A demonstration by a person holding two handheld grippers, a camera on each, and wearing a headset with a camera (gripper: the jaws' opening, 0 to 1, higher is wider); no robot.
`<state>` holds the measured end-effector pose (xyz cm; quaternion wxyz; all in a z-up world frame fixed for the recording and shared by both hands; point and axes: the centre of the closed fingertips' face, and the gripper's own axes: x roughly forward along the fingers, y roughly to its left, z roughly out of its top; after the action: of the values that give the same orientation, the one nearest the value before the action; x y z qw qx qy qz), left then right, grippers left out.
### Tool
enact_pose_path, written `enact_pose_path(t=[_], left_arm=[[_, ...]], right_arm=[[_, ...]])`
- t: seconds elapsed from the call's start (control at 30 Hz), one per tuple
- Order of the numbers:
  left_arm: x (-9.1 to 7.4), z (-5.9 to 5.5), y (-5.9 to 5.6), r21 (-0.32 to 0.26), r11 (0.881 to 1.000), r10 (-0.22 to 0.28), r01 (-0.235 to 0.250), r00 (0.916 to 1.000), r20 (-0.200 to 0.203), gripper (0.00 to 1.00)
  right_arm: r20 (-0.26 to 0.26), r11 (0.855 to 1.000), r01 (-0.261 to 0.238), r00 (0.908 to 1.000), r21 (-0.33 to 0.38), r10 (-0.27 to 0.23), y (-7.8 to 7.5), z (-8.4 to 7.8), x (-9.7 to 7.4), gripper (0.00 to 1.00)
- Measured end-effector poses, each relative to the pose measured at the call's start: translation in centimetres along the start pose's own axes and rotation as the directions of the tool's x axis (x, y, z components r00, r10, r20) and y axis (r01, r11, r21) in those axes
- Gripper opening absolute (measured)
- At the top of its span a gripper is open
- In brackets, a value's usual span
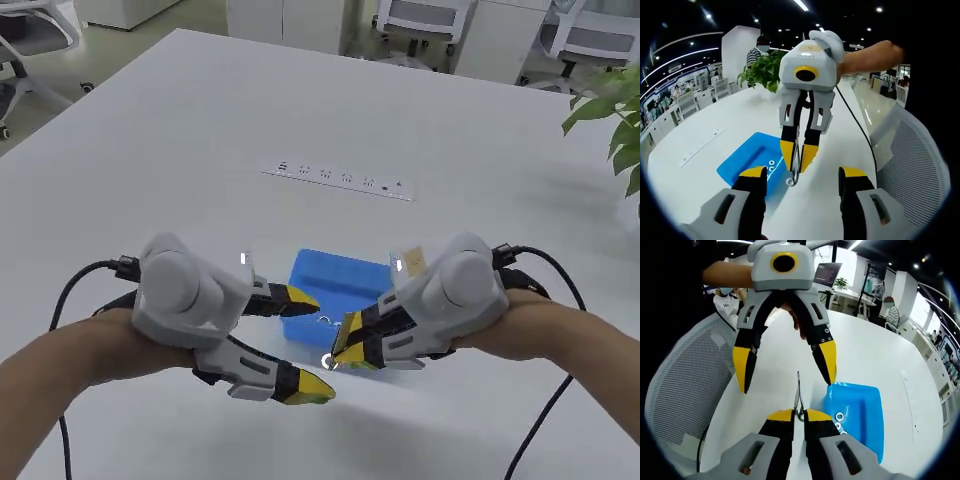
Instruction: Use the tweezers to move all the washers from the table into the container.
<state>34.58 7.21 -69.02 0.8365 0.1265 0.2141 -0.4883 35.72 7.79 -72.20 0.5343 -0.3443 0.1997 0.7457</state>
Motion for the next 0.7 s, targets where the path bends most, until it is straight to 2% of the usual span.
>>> enact_pose_path(t=[0.3,0.5,0.7], left_arm=[[-0.5,-0.3,0.4,-0.049,0.998,0.028,-0.026,0.9993,0.026,0.77],[-0.8,-0.6,0.7,-0.074,0.996,0.045,-0.043,0.9983,0.038,0.89],[-1.1,-0.5,1.0,-0.090,0.994,0.060,-0.055,0.9971,0.047,0.95]], right_arm=[[0.010,1.000,0.016,0.9998,0.003,-0.016,-1.0,0.8,-1.5,0.08],[0.014,0.999,0.039,0.9991,0.008,-0.040,-2.1,0.9,-2.3,0.08],[0.018,0.998,0.065,0.9977,0.011,-0.065,-3.2,0.9,-2.9,0.08]])
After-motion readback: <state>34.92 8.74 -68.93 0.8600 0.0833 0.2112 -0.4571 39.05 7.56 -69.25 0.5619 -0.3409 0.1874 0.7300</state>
